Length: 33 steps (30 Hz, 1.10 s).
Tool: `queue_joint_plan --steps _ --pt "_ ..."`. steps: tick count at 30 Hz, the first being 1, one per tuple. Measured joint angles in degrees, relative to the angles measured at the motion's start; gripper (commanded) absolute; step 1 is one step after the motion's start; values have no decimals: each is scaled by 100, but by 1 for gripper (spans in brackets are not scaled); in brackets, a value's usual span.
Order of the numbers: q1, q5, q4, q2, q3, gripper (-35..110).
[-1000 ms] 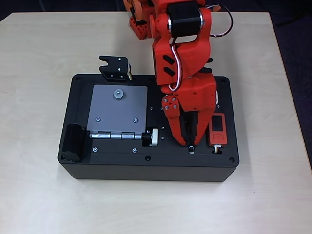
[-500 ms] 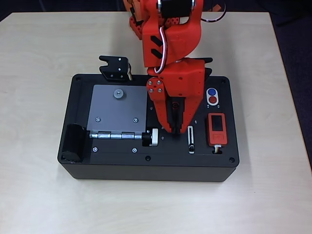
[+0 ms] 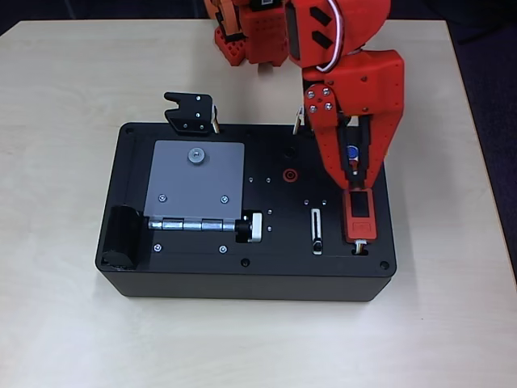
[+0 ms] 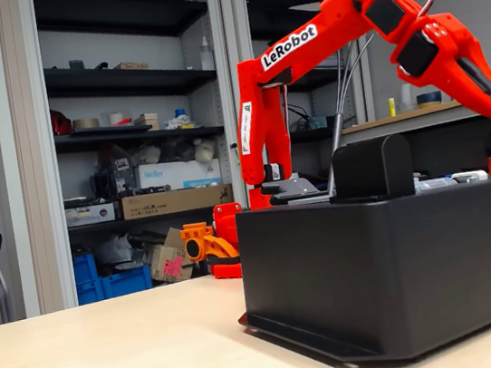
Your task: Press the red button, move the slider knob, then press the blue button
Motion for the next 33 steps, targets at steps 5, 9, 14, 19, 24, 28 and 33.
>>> queue_joint_plan --steps 5,9,14,19,24,28,33 --pt "-413 334 -343 422 466 3" --pt "-501 123 -475 650 580 2" --pt "-659 158 -229 914 668 12" --pt "-765 475 88 1134 835 24" --pt "-756 668 475 1397 1248 24" --pt "-791 809 439 1564 1898 26" --pt "-782 809 404 1661 2355 28"
